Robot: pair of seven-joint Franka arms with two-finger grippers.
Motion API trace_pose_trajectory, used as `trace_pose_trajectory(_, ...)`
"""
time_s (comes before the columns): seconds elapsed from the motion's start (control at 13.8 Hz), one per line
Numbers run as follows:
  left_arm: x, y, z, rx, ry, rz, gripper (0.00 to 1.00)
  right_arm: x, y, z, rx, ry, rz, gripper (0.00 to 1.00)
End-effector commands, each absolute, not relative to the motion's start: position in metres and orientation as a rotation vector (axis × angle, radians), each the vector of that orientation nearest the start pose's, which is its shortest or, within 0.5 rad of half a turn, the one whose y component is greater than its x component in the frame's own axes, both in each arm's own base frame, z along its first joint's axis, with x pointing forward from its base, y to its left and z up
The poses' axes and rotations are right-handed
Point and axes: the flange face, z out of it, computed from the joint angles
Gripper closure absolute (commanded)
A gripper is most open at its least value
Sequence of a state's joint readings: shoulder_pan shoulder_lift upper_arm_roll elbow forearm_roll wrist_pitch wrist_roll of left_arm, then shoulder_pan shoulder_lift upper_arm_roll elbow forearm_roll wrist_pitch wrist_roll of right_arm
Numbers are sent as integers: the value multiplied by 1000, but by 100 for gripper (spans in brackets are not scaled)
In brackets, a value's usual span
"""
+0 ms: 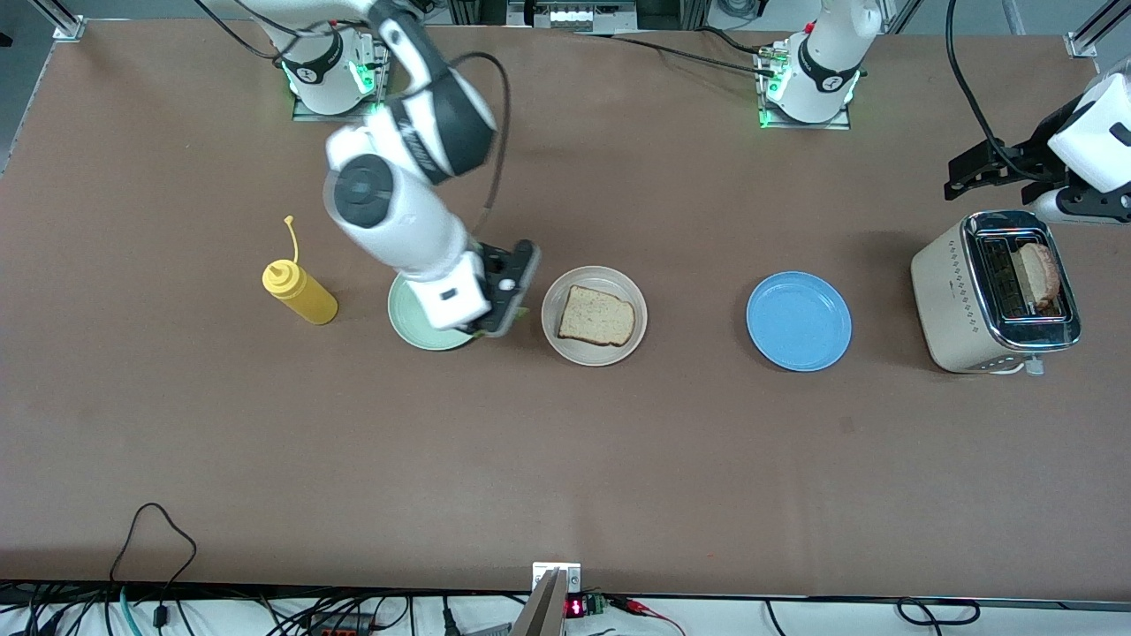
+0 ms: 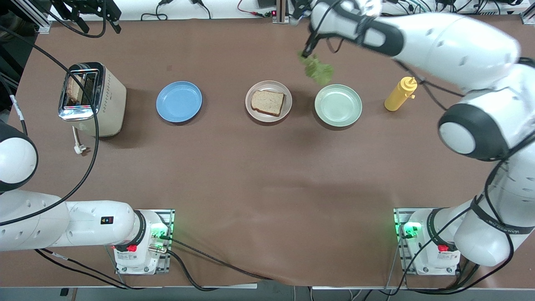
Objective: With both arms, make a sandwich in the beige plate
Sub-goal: 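Carry the lettuce onto the bread on the beige plate and release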
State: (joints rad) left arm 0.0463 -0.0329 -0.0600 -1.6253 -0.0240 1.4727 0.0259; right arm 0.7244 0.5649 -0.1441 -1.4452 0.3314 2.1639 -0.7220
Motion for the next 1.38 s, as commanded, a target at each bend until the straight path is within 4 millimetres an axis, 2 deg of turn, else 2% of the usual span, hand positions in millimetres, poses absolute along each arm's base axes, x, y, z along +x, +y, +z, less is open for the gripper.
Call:
trace_pose_trajectory(0.0, 533, -10, 615, -3140, 73, 191, 0, 583, 466, 352, -2454, -1564, -390, 100)
trace_pose_trajectory(0.15, 533, -10, 615, -3140, 73, 191, 0, 574, 493, 326, -2482, -1504, -497, 100)
trace_pose_trajectory(0.36, 533, -10, 615, -3140, 73, 193, 0, 558, 520, 300, -2492, -1463, -570, 100)
trace_pose_trajectory(0.65, 533, -9, 615, -3140, 70, 195, 0, 535, 542, 278, -2511, -1436, -526, 100)
trace_pose_trajectory(0.87, 533, -8, 614, -3140, 65, 198, 0, 529, 548, 272, -2509, -1452, -520, 98)
trace_pose_trajectory(0.94, 533, -8, 615, -3140, 68, 198, 0, 529, 547, 272, -2510, -1455, -519, 86)
trace_pose_trajectory(1.02, 533, -8, 614, -3140, 65, 203, 0, 529, 547, 273, -2509, -1456, -519, 1)
trace_pose_trajectory(1.16, 532, -8, 615, -3140, 65, 207, 0, 531, 545, 279, -2513, -1469, -504, 0)
trace_pose_trajectory(1.31, 532, -7, 615, -3140, 63, 207, 0, 538, 529, 290, -2547, -1453, -378, 0)
